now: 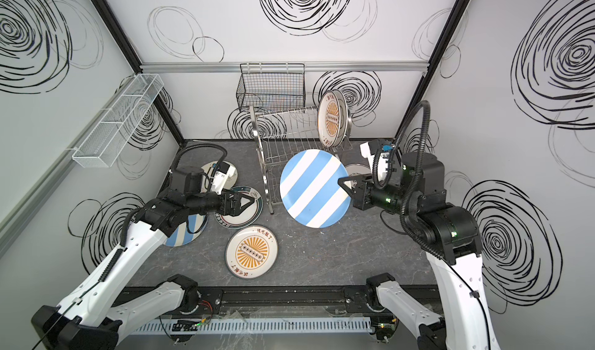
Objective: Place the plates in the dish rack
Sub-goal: 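Lift the upright striped plate toward the rack while the left arm withdraws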
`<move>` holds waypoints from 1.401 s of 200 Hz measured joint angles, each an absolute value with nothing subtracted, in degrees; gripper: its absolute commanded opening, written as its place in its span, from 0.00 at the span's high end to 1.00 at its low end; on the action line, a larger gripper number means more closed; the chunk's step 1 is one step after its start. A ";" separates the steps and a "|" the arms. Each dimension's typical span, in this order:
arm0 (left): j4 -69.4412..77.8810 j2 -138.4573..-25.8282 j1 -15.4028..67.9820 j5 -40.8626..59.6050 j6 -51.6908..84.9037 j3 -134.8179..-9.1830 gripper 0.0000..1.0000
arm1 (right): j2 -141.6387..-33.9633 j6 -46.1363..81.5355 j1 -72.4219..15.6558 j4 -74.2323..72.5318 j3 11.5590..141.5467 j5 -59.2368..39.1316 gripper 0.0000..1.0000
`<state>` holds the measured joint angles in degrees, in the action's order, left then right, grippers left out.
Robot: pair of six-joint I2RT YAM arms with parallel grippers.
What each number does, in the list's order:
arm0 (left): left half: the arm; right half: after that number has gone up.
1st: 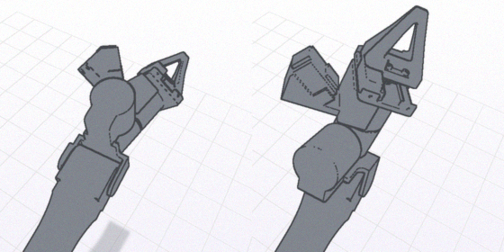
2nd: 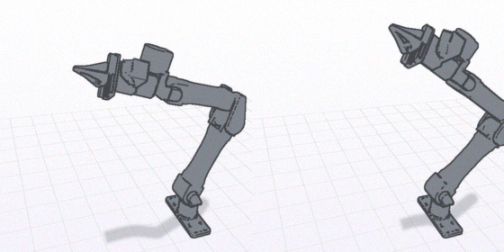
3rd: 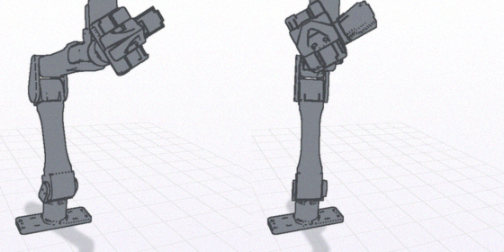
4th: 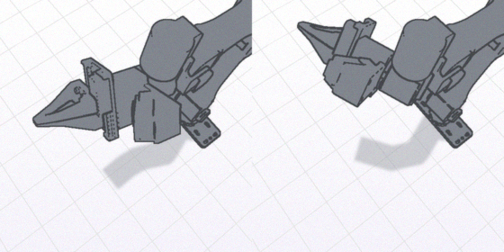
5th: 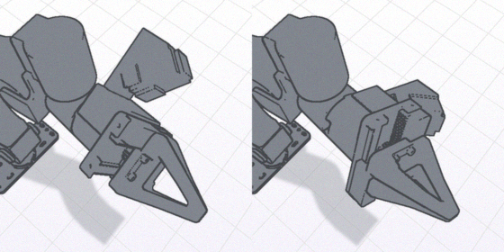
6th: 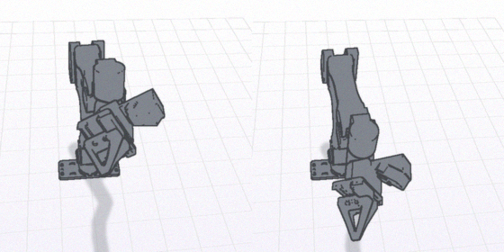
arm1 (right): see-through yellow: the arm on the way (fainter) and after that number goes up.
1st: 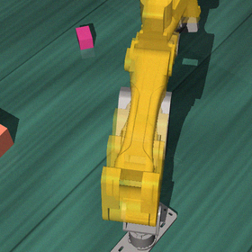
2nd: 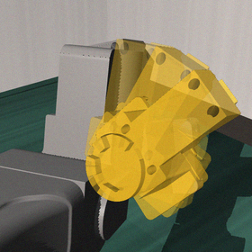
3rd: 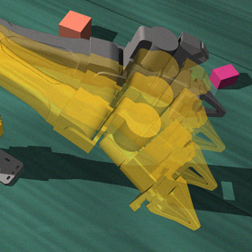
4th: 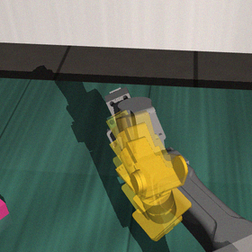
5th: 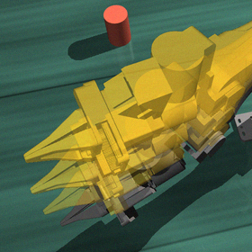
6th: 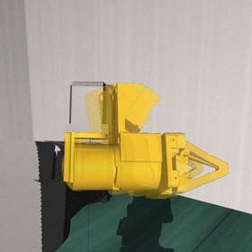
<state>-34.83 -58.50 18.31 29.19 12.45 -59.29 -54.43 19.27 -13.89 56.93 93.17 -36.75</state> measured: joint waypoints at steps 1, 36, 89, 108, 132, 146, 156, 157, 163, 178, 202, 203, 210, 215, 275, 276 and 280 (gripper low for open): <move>-34.83 -58.50 18.28 29.15 12.43 -59.31 0.04 | -54.46 19.49 -13.89 56.40 93.23 -36.53 1.00; -31.44 -57.19 15.18 27.66 12.56 -58.24 0.04 | -58.15 21.19 -14.06 47.24 98.17 -27.44 1.00; -23.62 -53.19 11.14 26.50 16.10 -50.98 0.04 | -65.60 17.85 -21.74 33.36 99.48 -4.23 1.00; -22.57 -53.39 10.81 25.98 16.14 -50.54 0.04 | -69.58 14.41 -29.50 29.89 99.79 7.25 1.00; -22.11 -53.82 9.91 25.15 15.94 -50.54 0.04 | -75.92 9.37 -38.00 26.26 101.54 20.23 1.00; -22.09 -54.08 9.63 24.51 15.79 -50.54 0.04 | -79.26 6.35 -40.86 23.86 102.08 26.44 1.00; -22.06 -54.22 9.56 24.18 15.64 -50.52 0.04 | -81.21 4.27 -41.78 22.17 102.10 30.37 1.00; -22.06 -54.22 9.56 24.16 15.64 -50.50 0.04 | -81.34 4.12 -41.80 22.04 102.10 30.63 1.00; -21.91 -54.30 9.54 24.10 15.59 -50.43 0.04 | -82.24 3.05 -42.02 21.23 102.10 32.53 1.00; -21.26 -54.37 9.52 23.97 15.46 -49.95 0.04 | -84.03 0.56 -42.04 19.22 102.08 36.51 1.00; -20.82 -54.37 9.50 23.79 15.14 -49.41 0.04 | -85.27 -1.93 -40.93 16.38 102.08 39.11 1.00; -20.82 -54.37 9.50 23.73 15.07 -49.39 0.04 | -85.32 -2.02 -40.80 16.25 102.08 39.16 1.00; -20.80 -54.37 9.47 23.51 14.85 -49.25 0.04 | -85.43 -2.35 -40.25 15.68 102.08 39.29 1.00; -20.80 -54.37 9.47 23.35 14.74 -49.17 0.04 | -85.56 -2.48 -39.62 15.31 102.10 39.31 1.00; -20.86 -54.35 9.47 21.82 13.02 -49.06 0.04 | -88.01 -1.13 -33.15 14.57 102.15 35.97 1.00; -20.86 -54.35 9.47 21.78 13.02 -49.06 0.04 | -88.05 -1.10 -33.12 14.57 102.17 35.94 1.00; -20.86 -54.35 9.47 21.71 12.91 -49.06 0.04 | -88.36 -1.06 -33.04 14.57 102.17 35.66 1.00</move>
<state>-20.86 -54.35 9.47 21.71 12.91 -49.06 -88.36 -1.06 -33.04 14.57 102.17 35.66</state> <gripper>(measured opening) 0.960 0.068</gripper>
